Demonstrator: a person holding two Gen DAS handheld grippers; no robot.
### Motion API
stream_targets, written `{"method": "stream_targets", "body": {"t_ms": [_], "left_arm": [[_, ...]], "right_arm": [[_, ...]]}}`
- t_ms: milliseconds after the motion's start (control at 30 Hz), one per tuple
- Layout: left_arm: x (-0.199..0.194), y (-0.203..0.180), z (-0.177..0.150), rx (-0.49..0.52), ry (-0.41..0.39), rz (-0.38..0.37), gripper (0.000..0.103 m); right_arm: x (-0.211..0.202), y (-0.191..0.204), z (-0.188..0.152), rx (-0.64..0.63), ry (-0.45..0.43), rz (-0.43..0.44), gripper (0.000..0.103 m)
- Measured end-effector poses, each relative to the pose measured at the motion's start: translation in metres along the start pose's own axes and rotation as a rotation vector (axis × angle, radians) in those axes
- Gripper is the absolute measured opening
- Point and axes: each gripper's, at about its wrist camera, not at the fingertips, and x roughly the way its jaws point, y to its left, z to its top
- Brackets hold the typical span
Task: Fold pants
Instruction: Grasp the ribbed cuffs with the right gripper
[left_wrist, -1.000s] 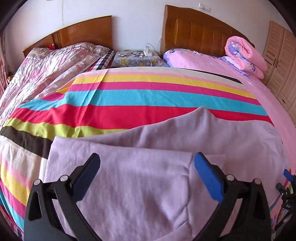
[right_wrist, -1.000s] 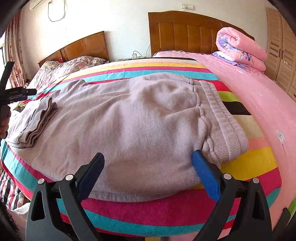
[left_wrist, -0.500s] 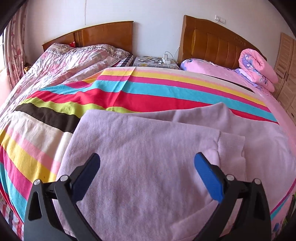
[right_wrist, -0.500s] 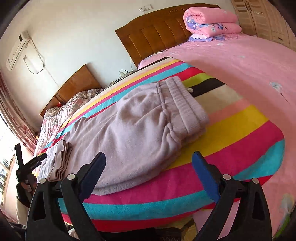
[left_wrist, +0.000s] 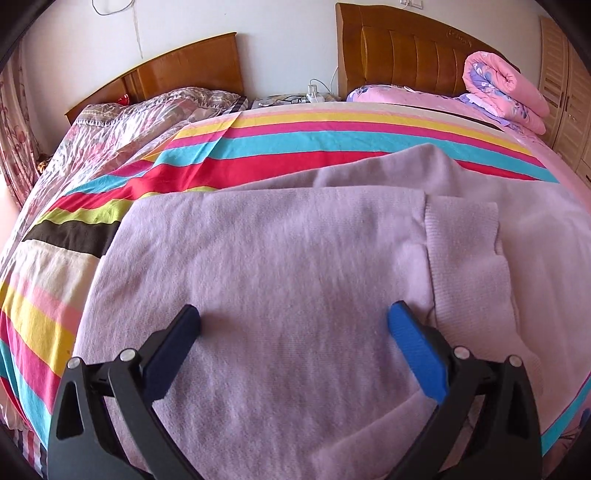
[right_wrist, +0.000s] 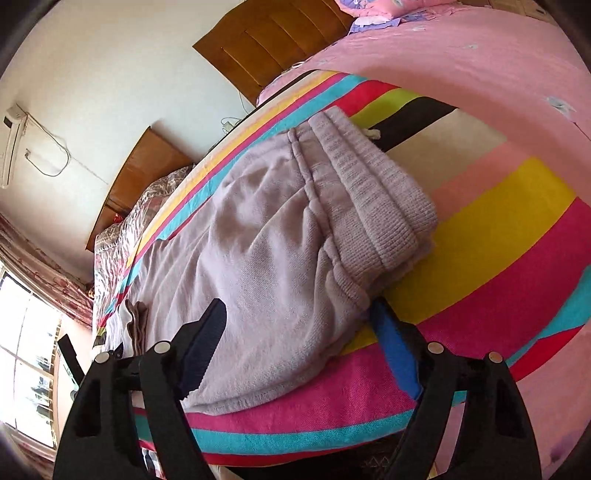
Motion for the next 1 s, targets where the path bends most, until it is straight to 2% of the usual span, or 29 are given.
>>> {"method": "stream_targets", "body": {"t_ms": [67, 133, 167, 233, 300, 467, 500, 567, 667, 733, 800, 867, 900, 967, 1000], "left_arm": [[0.001, 0.001, 0.0, -0.002, 0.0, -0.004, 0.102], [0.0, 0.001, -0.001, -0.002, -0.001, -0.005, 0.102], [0.0, 0.001, -0.001, -0.002, -0.002, -0.005, 0.102], [0.001, 0.002, -0.001, -0.003, -0.002, -0.008, 0.102], [0.0, 0.002, 0.0, -0.004, -0.002, -0.013, 0.102], [0.0, 0.002, 0.0, -0.006, -0.002, -0.022, 0.102], [0.0, 0.002, 0.0, -0.006, -0.002, -0.022, 0.102], [0.0, 0.002, 0.0, -0.006, -0.002, -0.022, 0.102], [0.0, 0.001, 0.0, -0.006, -0.002, -0.022, 0.102], [0.0, 0.002, 0.0, -0.006, -0.002, -0.021, 0.102], [0.0, 0.002, 0.0, -0.006, -0.002, -0.022, 0.102], [0.0, 0.002, 0.0, -0.005, -0.002, -0.021, 0.102], [0.0, 0.002, 0.0, -0.005, -0.003, -0.021, 0.102], [0.0, 0.003, 0.0, -0.005, -0.002, -0.022, 0.102], [0.0, 0.002, 0.0, -0.005, -0.002, -0.022, 0.102]], "right_arm": [[0.002, 0.01, -0.002, -0.045, 0.05, -0.04, 0.08], [0.005, 0.015, -0.003, -0.036, 0.126, 0.004, 0.08], [0.008, 0.021, -0.003, -0.066, 0.154, -0.013, 0.08], [0.012, 0.03, -0.003, -0.116, 0.184, -0.056, 0.081], [0.015, 0.03, -0.001, -0.085, 0.191, -0.034, 0.081], [0.01, 0.01, 0.001, 0.101, 0.093, 0.057, 0.077], [0.008, 0.009, -0.001, 0.111, 0.079, 0.045, 0.071], [0.007, 0.018, -0.007, 0.044, 0.093, -0.013, 0.07], [0.006, 0.025, -0.014, -0.011, 0.124, -0.027, 0.069], [0.005, 0.019, -0.011, 0.024, 0.103, -0.005, 0.068], [0.005, 0.01, -0.007, 0.095, 0.034, 0.034, 0.067], [0.005, -0.001, -0.008, 0.131, -0.067, 0.052, 0.057], [0.004, -0.007, -0.01, 0.169, -0.104, 0.072, 0.056], [0.002, -0.018, -0.016, 0.248, -0.145, 0.108, 0.048], [0.001, -0.019, -0.017, 0.252, -0.151, 0.078, 0.033]]}}
